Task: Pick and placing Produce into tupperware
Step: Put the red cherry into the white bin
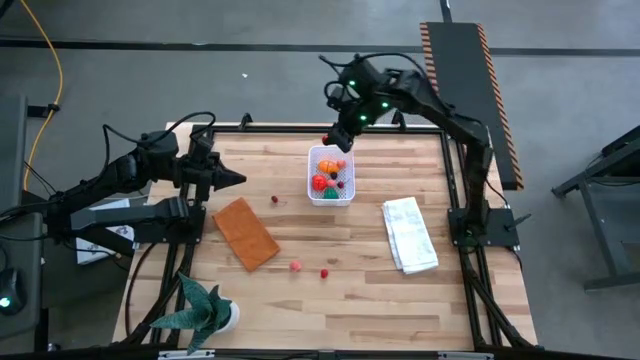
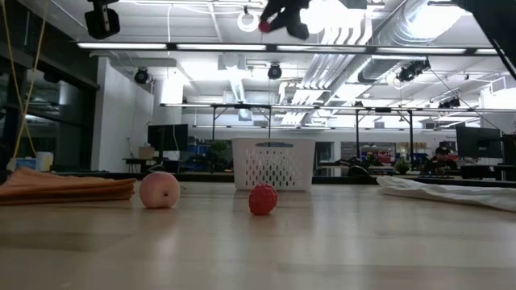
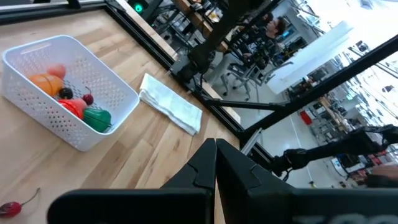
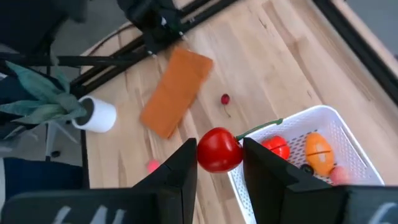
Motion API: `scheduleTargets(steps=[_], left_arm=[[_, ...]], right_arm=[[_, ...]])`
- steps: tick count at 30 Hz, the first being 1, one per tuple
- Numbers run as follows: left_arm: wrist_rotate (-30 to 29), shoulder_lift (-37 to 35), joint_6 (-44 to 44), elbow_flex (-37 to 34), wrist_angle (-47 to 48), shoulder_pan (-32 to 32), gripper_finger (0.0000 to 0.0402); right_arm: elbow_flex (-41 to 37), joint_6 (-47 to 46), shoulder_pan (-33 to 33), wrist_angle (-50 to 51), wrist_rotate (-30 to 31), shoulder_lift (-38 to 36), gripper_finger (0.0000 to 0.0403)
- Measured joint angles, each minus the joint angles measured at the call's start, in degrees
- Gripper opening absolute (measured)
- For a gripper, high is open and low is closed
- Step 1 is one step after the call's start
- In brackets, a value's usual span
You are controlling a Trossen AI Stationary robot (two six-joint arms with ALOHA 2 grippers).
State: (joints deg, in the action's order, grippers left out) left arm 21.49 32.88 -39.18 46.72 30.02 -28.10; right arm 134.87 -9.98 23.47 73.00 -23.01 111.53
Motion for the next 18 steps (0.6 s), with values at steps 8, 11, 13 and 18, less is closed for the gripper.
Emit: scheduleTargets(steps=[8, 11, 13, 18], left_arm=[[0.0, 0.0, 0.1, 0.0, 0.0, 0.0, 0.0001], [0.0, 0.0, 0.1, 0.0, 0.1, 0.0, 0.0001], [0.0, 0.0, 0.0, 0.0, 0.1, 0.0, 0.0001], [-0.1, 0.0, -0.1, 0.0, 0.1, 0.0, 0.0001]], right_arm=[[0.0, 0.0, 1.1, 2.1, 0.3, 6.7, 0.0095], [0.0, 1.0, 1.1, 3.5, 0.4, 9.1, 0.0095], [0.0, 1.8, 0.9, 4.1, 0.5, 10.5, 0.0095], [0.0, 4.0, 0.9, 4.6, 1.0, 14.2, 0.0095]])
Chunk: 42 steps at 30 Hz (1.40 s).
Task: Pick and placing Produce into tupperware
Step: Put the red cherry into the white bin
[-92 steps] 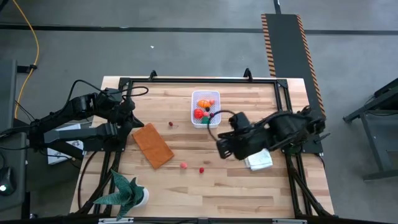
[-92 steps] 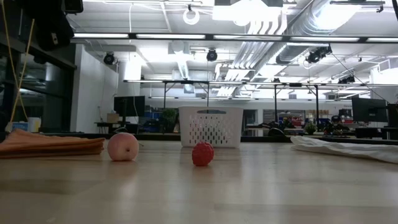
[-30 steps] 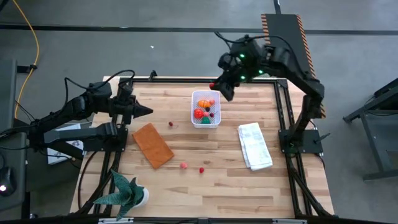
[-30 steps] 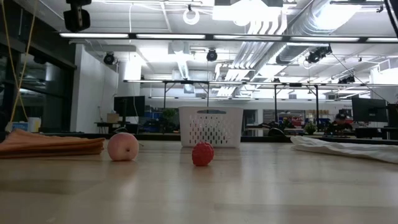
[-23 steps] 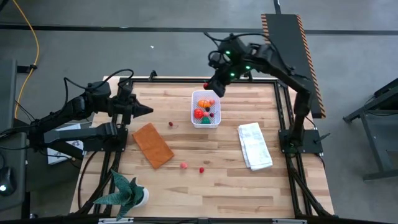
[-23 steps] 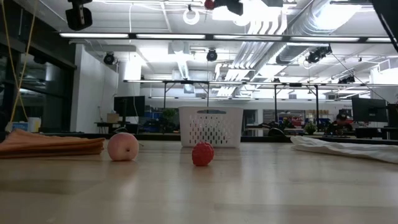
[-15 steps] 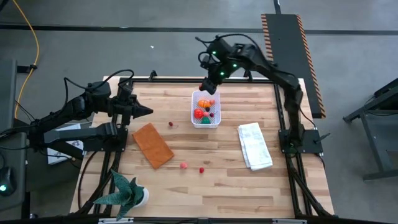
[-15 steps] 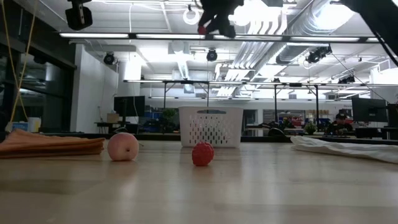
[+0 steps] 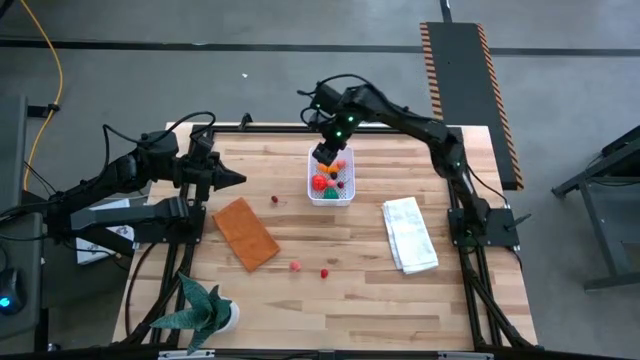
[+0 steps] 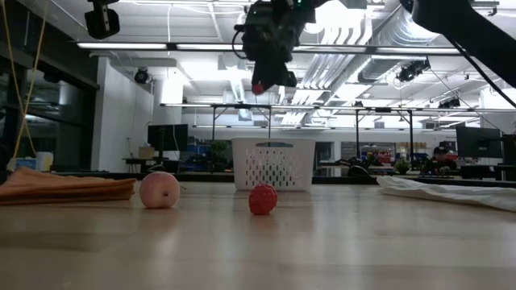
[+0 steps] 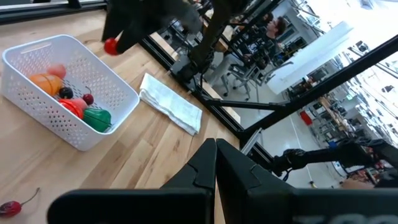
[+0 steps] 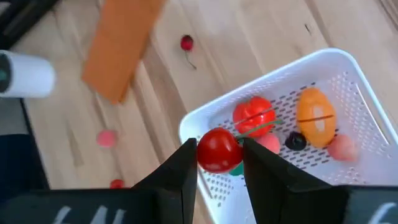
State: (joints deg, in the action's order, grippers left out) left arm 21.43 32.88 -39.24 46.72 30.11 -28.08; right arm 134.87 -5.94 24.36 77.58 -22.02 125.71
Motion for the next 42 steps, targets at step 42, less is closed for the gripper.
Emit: scheduleTargets(steps=[42], left_arm=[[-1.7, 0.0, -3.3, 0.0, 0.0, 0.0, 0.0001]], right_arm=[[-11.7, 5.4, 1.9, -3.6, 10.2, 11.1, 0.0095]])
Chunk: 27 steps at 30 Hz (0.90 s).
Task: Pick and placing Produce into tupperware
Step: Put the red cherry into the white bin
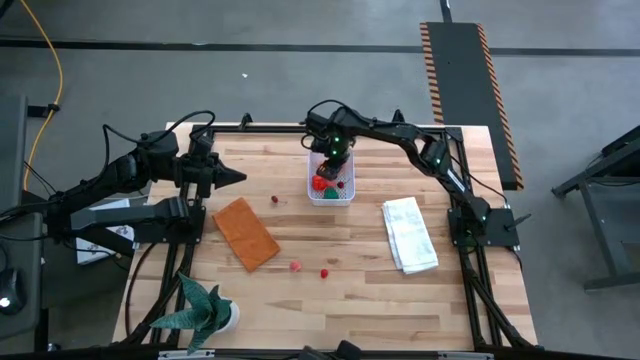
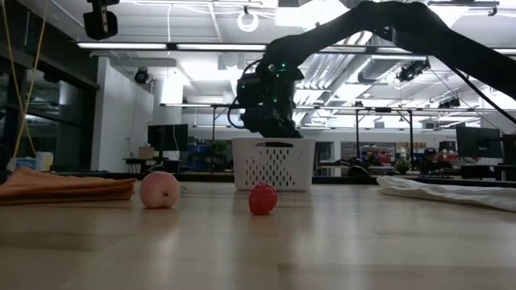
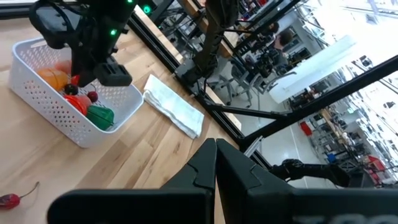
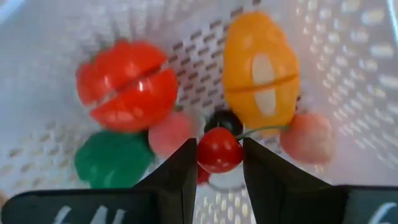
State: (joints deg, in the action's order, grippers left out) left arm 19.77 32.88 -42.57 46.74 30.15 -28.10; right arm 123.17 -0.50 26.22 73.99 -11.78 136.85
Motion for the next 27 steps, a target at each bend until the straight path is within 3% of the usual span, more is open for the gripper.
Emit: scheduleTargets(steps=[12, 27], left_arm=[[-2.9, 0.0, 0.0, 0.0, 0.0, 0.0, 0.0001], [-3.0, 0.0, 0.1, 0.0, 0.0, 0.0, 0.0001]], right_arm=[[-0.3, -2.0, -1.8, -3.1, 5.3, 0.0, 0.0095], [-0.3, -2.4, -1.9, -2.7, 4.5, 0.0, 0.0107]])
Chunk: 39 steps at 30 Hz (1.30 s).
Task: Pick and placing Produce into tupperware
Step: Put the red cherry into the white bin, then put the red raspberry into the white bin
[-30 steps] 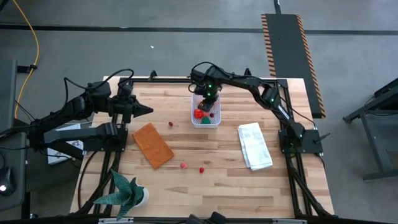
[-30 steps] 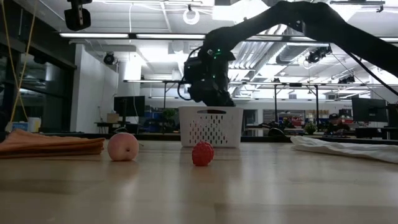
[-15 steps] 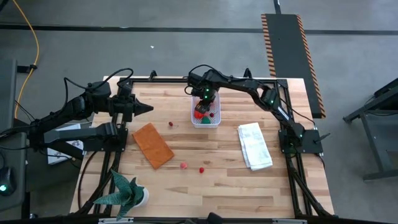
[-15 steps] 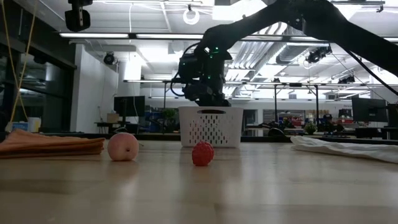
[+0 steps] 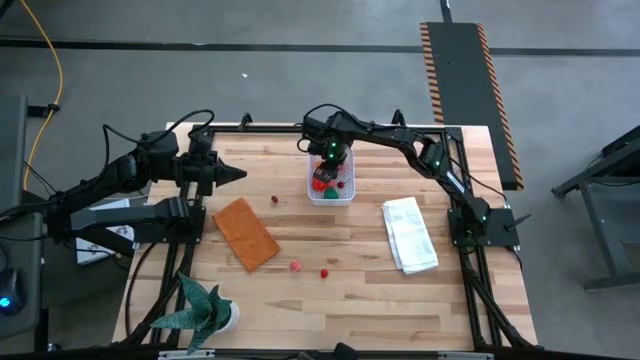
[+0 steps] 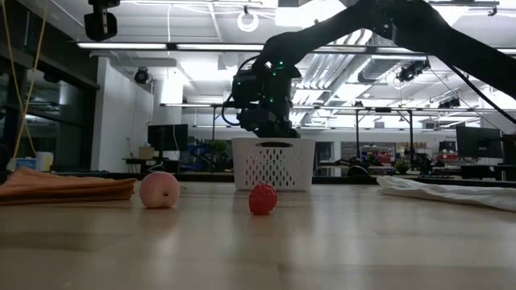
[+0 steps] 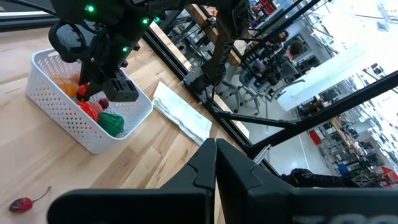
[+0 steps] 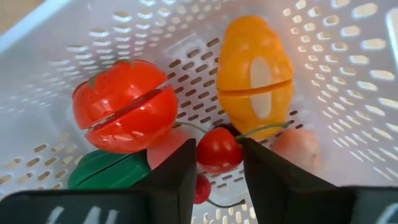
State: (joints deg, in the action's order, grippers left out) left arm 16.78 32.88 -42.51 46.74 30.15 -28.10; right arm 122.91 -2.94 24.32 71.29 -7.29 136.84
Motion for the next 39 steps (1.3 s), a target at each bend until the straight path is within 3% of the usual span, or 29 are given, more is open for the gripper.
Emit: scheduleTargets(steps=[7, 19, 31, 39], left_arm=[[0.0, 0.0, 0.1, 0.0, 0.0, 0.0, 0.0001], [0.0, 0.0, 0.5, 0.0, 0.0, 0.0, 0.0001], [0.1, 0.0, 3.3, 0.0, 0.0, 0.0, 0.0001], [0.2, 0.0, 3.7, 0.0, 0.9, 0.0, 0.0001]], right_arm=[[0.0, -0.1, 0.0, 0.2, -0.3, 0.0, 0.015], [0.0, -1.0, 0.0, 0.5, 0.4, -1.8, 0.0156], [12.2, -2.3, 0.0, -0.5, 0.3, -11.2, 0.0156], [9.8, -4.1, 0.5, -3.1, -2.9, -21.6, 0.0156]])
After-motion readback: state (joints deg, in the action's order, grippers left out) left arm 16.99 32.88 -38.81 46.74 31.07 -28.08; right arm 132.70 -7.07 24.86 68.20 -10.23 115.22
